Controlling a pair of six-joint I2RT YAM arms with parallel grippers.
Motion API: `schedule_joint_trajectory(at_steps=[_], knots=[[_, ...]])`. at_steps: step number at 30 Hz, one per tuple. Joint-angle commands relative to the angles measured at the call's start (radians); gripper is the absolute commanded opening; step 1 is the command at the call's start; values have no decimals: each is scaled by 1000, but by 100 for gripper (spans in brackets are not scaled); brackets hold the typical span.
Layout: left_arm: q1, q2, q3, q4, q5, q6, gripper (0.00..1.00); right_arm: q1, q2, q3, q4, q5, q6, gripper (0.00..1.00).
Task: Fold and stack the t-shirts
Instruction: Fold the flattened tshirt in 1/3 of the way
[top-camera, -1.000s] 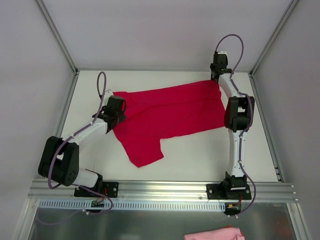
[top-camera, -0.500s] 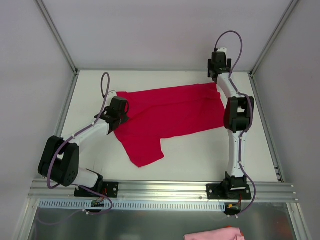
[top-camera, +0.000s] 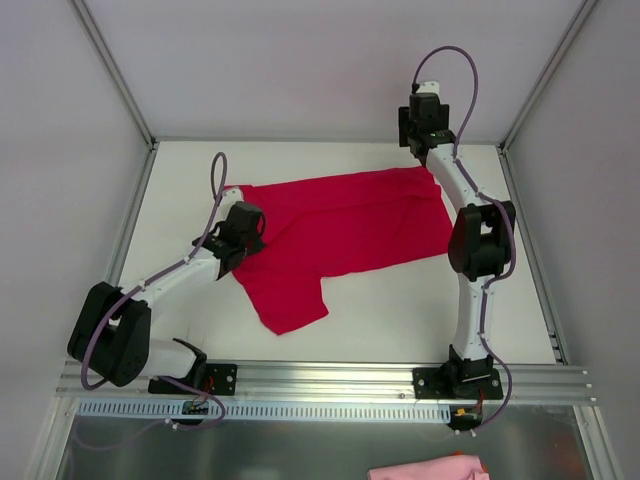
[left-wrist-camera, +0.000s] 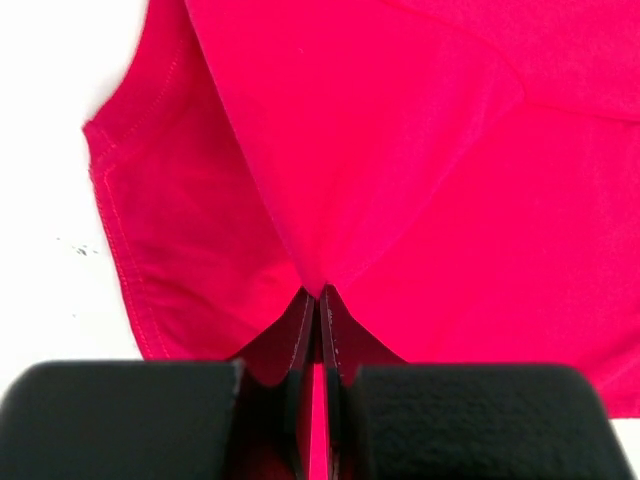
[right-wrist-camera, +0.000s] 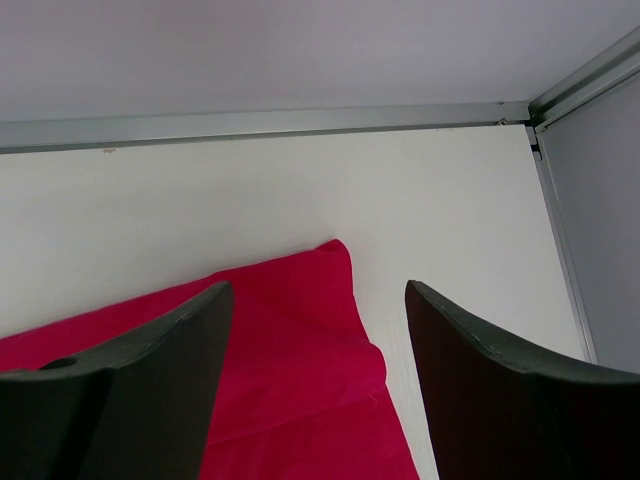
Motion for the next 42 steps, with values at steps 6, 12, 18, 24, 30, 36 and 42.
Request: schedule_joint_trajectory(at_steps=[6,12,18,24,30,36,42], knots=[[-36,-23,-25,-17,-27,-47,75,12,-34,-7,-13,2,9,74],[-49,-40,-8,3,-27,-32,99,16,-43,16,-115,-74,58,74],[-48,151,104,74,-33,5,94,45,-97,-16,-272,-283,135,67],[-77,216,50,227,111,-47,91,101,-250,-260,-197,-314,179,37],[-123,198,-5,270,140,-67,91,145,-345,-473,-151,-287,222,11],[-217,80,-74,234,99,-84,93,220,-443,-666,-50,-215,228,7],[-313,-6,-112,163,30,-124,96,279,-516,-751,-27,-143,234,7]])
